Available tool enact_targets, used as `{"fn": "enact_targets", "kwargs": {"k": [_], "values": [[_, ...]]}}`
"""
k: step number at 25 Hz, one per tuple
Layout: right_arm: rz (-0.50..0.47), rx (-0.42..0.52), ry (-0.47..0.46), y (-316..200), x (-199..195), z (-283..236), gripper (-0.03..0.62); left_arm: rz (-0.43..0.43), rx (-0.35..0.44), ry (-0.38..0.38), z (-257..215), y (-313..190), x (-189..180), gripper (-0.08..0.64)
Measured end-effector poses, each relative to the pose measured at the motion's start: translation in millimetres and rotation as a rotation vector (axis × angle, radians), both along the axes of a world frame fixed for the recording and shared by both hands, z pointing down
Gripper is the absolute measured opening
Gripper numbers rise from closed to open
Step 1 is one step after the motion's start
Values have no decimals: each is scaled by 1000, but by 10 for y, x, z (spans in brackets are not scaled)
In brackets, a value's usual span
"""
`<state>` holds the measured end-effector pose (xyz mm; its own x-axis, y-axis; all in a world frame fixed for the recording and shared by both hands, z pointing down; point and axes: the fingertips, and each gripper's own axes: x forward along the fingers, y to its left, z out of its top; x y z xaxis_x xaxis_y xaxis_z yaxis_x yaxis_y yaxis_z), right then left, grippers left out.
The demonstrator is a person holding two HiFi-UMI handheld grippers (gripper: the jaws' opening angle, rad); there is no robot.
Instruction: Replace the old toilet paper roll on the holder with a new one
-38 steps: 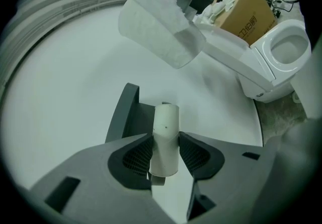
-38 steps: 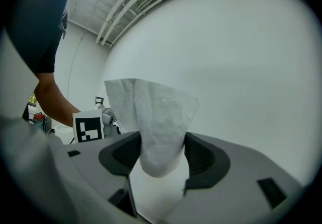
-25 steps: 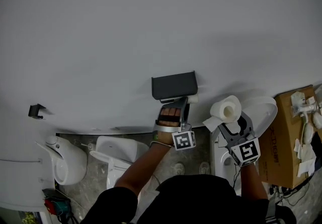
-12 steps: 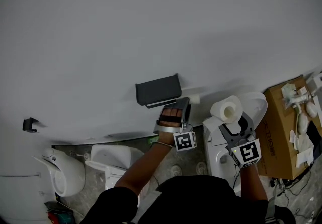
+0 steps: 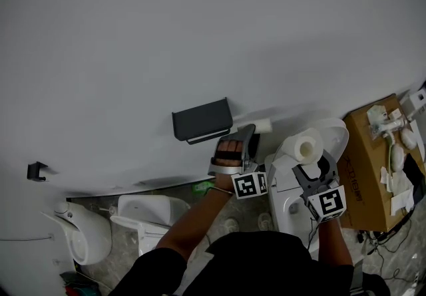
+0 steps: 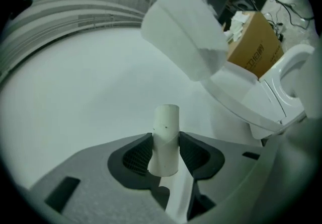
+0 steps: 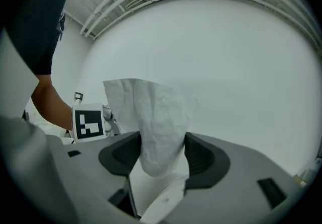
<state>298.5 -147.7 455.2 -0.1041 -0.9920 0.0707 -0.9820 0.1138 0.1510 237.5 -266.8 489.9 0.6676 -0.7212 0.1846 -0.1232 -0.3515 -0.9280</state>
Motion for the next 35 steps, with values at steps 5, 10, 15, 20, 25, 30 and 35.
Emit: {"fn": "enact_targets", "kwargs": {"k": [5,10,15,20,25,30,35], "values": [[19,-10,-12,35,68,58,262,20,-170,239,-294,138,1,161],[15,-11,-11,-15,21,59,264,68,-308,482,-668,294,-184,161],[-20,7,1,-105,-110,10,262,93,-424,696,-922,399,-463,161],[-56,12,1,-244,-308,-38,262,117,-497,860,-1060,449,-760,161],[-89,28,-2,-412,-514,-68,262,65,-618,1008,-990,427,-1115,160],[-150,19,-3,-584,-746,-74,262,-3,-667,1094,-913,300,-1497,160],[-184,5,-10,-747,-929,-39,262,-63,-646,1114,-777,219,-1823,160]]}}
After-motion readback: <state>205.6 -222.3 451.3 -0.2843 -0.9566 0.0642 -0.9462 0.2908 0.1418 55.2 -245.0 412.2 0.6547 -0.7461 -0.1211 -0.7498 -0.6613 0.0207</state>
